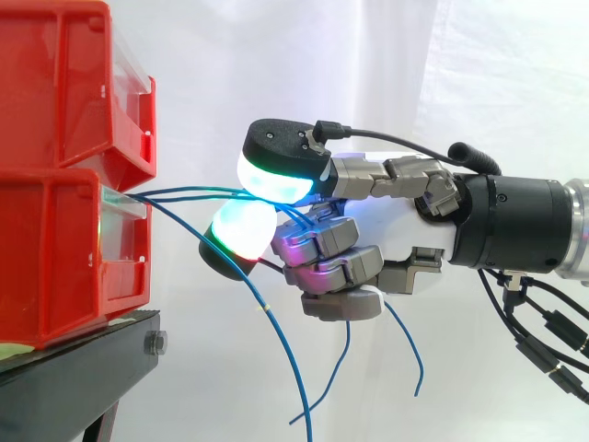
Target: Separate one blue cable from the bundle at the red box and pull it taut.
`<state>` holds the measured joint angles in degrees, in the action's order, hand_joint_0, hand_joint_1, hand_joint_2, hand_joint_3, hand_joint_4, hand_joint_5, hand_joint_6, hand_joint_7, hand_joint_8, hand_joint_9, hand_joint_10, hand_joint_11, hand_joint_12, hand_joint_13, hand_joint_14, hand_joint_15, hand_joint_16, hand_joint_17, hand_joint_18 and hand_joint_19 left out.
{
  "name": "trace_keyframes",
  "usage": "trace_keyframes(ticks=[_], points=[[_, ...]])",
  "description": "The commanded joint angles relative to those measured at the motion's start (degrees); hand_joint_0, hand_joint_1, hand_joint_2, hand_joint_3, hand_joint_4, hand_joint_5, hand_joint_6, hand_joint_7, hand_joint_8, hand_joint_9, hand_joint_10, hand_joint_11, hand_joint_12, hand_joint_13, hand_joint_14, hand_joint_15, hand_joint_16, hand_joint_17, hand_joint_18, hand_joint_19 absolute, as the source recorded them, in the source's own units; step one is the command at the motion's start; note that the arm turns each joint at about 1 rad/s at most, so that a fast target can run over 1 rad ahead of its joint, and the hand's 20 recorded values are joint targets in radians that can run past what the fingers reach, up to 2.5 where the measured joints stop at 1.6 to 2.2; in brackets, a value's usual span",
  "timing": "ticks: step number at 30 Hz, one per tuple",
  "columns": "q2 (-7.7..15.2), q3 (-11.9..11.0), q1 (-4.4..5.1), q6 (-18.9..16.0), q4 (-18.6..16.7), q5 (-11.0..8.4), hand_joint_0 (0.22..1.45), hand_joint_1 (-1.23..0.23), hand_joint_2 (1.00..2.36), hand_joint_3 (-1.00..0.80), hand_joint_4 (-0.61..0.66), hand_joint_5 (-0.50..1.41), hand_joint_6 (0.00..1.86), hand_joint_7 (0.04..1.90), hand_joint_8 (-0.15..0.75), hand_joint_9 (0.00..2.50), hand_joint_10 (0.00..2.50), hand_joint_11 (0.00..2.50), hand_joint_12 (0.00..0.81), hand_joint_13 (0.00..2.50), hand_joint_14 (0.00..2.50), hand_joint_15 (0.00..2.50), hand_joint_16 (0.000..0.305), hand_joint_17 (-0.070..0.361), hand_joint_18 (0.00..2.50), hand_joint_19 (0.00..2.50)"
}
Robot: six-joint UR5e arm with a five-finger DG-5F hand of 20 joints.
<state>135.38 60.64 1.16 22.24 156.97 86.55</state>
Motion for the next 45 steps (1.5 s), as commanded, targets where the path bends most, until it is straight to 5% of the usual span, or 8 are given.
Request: trace_keyframes(ticks=[1, 11, 18, 22, 25, 34, 45], points=[[-0.03, 0.00, 0.07, 0.26, 0.01, -0.07, 0.68, -0.83, 1.02, -0.22, 0.08, -0.18, 0.93, 0.99, 0.338, 0.43, 2.50, 1.50, 0.398, 0.76, 2.50, 1.34, 0.047, 0.106, 1.18, 1.50], [-0.03, 0.00, 0.60, 0.09, 2.03, 0.02, 0.77, -0.89, 1.01, -0.43, 0.05, -0.18, 0.95, 0.98, 0.338, 0.48, 2.50, 1.44, 0.384, 0.84, 2.50, 1.34, 0.043, 0.097, 1.20, 1.39], [-0.12, 0.00, 1.13, 0.09, 4.40, 1.78, 0.81, -0.92, 1.00, -0.50, 0.06, -0.18, 0.95, 1.00, 0.331, 0.54, 2.50, 1.46, 0.374, 0.86, 2.49, 1.37, 0.042, 0.094, 1.21, 1.33], [-0.12, 0.00, 1.21, -0.09, 4.93, 1.86, 0.81, -0.94, 1.00, -0.50, 0.07, -0.18, 0.95, 0.99, 0.320, 0.56, 2.50, 1.46, 0.361, 0.90, 2.29, 1.46, 0.041, 0.092, 1.19, 1.24], [-0.65, 0.00, 1.30, -0.27, 4.93, 1.78, 0.81, -0.95, 1.00, -0.50, 0.07, -0.18, 0.94, 1.02, 0.301, 0.57, 2.50, 1.46, 0.316, 0.98, 1.80, 1.52, 0.037, 0.084, 1.14, 1.17], [-2.76, 0.00, 0.86, -1.06, 6.60, 1.51, 0.83, -0.94, 1.00, -0.50, 0.07, -0.21, 0.95, 0.95, 0.265, 0.51, 2.50, 1.42, 0.274, 1.04, 0.96, 1.60, 0.032, 0.073, 0.97, 0.92], [-2.85, 0.00, 0.69, -3.78, 7.39, 1.43, 0.60, -0.97, 1.00, -0.50, 0.10, -0.20, 0.93, 0.96, 0.299, 0.55, 2.32, 1.47, 0.334, 1.11, 0.04, 1.71, 0.040, 0.091, 0.93, 0.89]])
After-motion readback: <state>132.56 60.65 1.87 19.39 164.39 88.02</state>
